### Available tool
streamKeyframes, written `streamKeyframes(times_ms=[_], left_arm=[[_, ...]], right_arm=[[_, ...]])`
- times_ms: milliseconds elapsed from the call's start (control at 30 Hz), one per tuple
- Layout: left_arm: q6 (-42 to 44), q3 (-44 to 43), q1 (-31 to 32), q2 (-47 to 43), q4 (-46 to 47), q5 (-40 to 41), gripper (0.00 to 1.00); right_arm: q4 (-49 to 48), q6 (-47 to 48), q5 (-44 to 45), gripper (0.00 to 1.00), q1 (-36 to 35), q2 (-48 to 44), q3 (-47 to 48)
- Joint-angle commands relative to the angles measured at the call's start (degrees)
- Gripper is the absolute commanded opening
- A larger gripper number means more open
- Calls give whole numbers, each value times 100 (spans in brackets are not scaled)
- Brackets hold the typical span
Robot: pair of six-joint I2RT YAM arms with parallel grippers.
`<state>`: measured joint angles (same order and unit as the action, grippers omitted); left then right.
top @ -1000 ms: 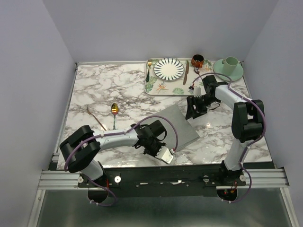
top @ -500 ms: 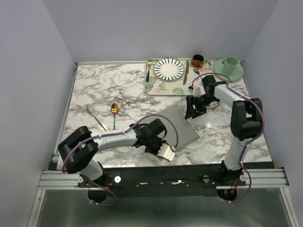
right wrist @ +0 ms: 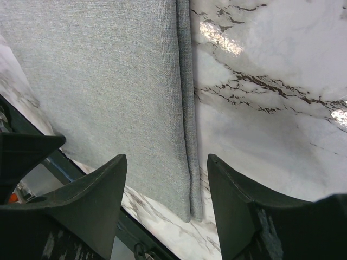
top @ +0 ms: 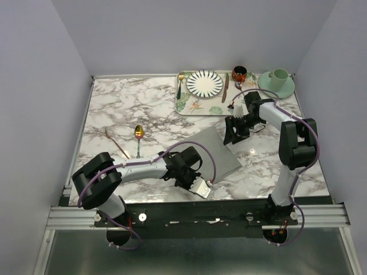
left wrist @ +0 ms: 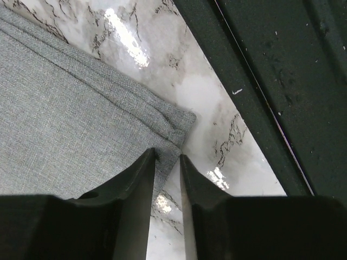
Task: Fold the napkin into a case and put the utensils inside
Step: Pick up the top corner of the square folded napkin from the center of the board, then fold the top corner of the square-folded napkin at the center of the board.
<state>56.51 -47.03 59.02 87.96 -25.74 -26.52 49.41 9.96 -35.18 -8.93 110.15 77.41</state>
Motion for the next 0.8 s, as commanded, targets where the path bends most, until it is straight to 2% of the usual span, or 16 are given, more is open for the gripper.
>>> streamKeyframes(times_ms=[0,33,67,167,367,500,767], left_arm=[[-26,44,48,54,130,59,30],[-70,44,48,37,183,94,26],[-87,53,48,19,209,112,15],[-175,-8,39,-77,218,77,0],[-351,-315,-57,-236,51,-54,0],[-500,-763,-461,-34,-10,-143,0],[-1036,-2433,-1384,1292,25,-336,0]], right_arm=[[51,24,-121,69,14,77,-6],[60,24,-121,69,14,68,-6],[52,33,-112,69,5,68,-15],[60,24,-129,69,23,60,-15],[95,33,-156,69,14,59,20],[104,24,-174,69,14,42,64],[218,94,-103,72,84,121,388]])
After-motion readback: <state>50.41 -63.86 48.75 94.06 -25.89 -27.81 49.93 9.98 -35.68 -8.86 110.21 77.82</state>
